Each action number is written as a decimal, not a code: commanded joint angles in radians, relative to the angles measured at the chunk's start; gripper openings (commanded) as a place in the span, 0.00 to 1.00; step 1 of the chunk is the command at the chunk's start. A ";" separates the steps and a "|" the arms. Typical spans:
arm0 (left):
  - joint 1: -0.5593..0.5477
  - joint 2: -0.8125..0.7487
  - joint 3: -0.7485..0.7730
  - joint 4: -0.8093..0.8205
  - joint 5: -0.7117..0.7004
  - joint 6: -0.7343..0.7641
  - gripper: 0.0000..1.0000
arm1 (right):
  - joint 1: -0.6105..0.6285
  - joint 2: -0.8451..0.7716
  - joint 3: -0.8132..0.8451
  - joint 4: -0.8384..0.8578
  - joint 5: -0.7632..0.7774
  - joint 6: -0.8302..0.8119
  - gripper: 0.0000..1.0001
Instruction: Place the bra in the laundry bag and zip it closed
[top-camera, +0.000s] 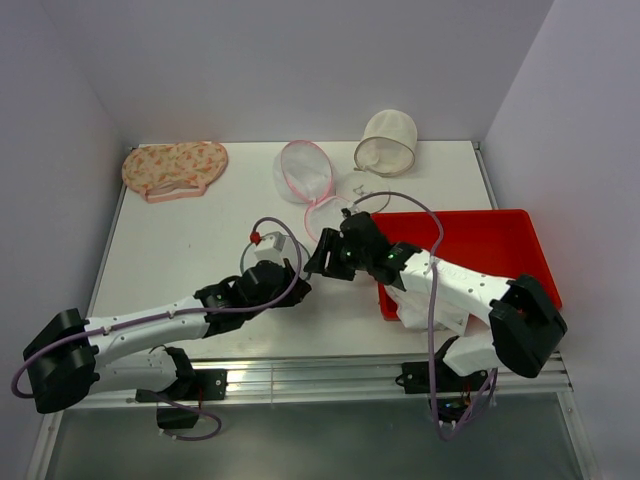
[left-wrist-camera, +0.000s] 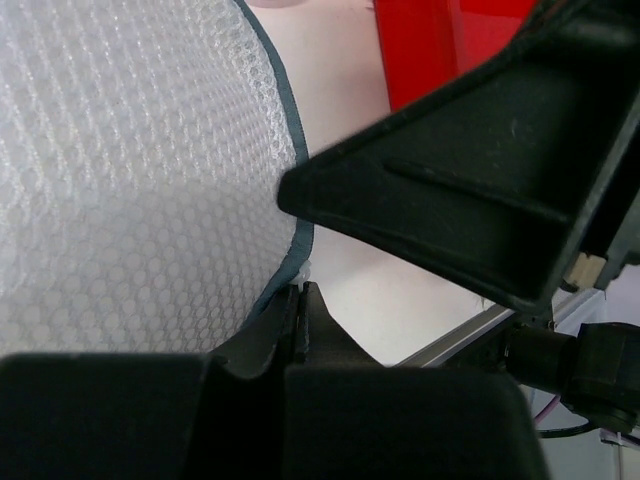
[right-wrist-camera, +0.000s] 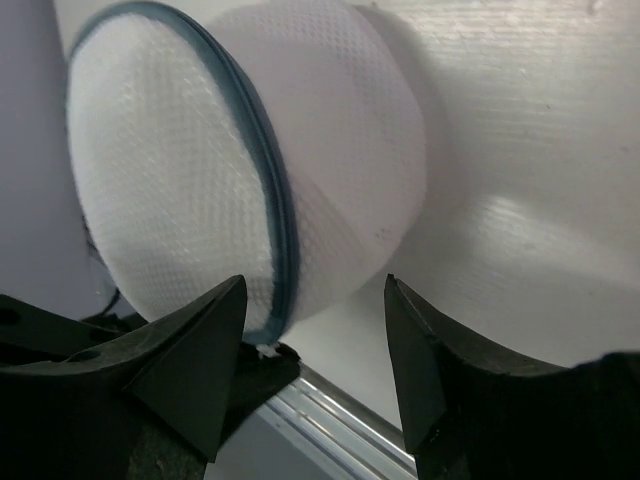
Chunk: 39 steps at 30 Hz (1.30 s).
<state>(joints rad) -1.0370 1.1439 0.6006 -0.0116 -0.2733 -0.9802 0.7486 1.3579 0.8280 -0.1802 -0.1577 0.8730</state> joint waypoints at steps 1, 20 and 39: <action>0.006 -0.003 0.045 0.047 0.022 0.026 0.00 | 0.008 0.021 0.003 0.148 -0.003 0.069 0.64; 0.029 -0.140 -0.027 -0.082 0.020 0.015 0.00 | -0.086 0.202 0.141 0.088 -0.063 -0.106 0.05; 0.132 -0.444 -0.193 -0.343 -0.046 -0.066 0.00 | -0.175 0.260 0.195 0.053 -0.167 -0.304 0.03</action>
<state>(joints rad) -0.9310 0.7204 0.4210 -0.2420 -0.2703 -1.0420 0.6178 1.6100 0.9840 -0.0963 -0.4072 0.6659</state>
